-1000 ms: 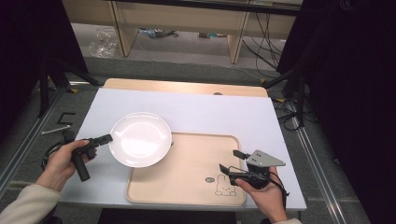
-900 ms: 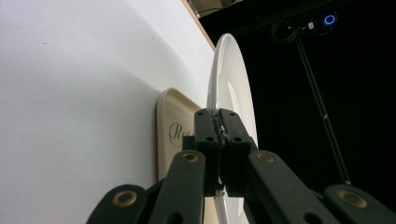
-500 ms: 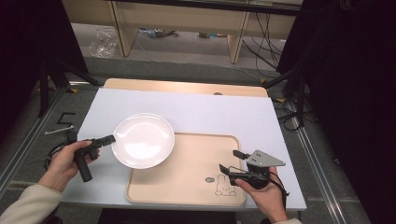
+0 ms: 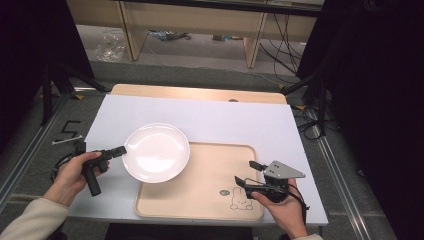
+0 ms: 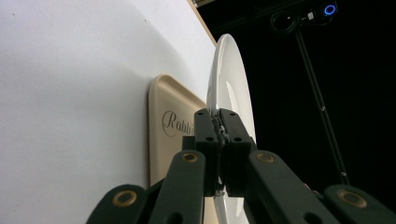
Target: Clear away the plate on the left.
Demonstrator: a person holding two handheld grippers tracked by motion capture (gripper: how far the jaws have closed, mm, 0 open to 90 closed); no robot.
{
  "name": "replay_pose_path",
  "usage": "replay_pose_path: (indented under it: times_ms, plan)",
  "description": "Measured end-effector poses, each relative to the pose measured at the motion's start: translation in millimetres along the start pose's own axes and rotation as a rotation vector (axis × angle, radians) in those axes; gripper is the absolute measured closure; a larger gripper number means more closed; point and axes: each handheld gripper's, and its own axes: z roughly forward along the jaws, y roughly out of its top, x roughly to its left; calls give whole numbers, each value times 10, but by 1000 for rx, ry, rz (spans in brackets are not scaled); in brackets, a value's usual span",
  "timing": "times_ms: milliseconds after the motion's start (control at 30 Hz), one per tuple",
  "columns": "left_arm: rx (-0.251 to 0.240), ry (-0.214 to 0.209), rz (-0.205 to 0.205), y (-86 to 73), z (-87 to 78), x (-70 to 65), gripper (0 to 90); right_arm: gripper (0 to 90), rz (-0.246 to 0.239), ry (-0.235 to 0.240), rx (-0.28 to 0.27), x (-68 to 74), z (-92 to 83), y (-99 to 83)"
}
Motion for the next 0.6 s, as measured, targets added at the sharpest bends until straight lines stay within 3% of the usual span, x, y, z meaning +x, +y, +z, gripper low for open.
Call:
replay_pose_path:
  times_ms: [100,600]
  plan:
    - [-12,-20,0,-17,26,6,868,259,-1,-1,-1,-1,-2,1]
    - [18,-1,12,-44,79,-24,867,259,-2,2,9,-5,-8,2]
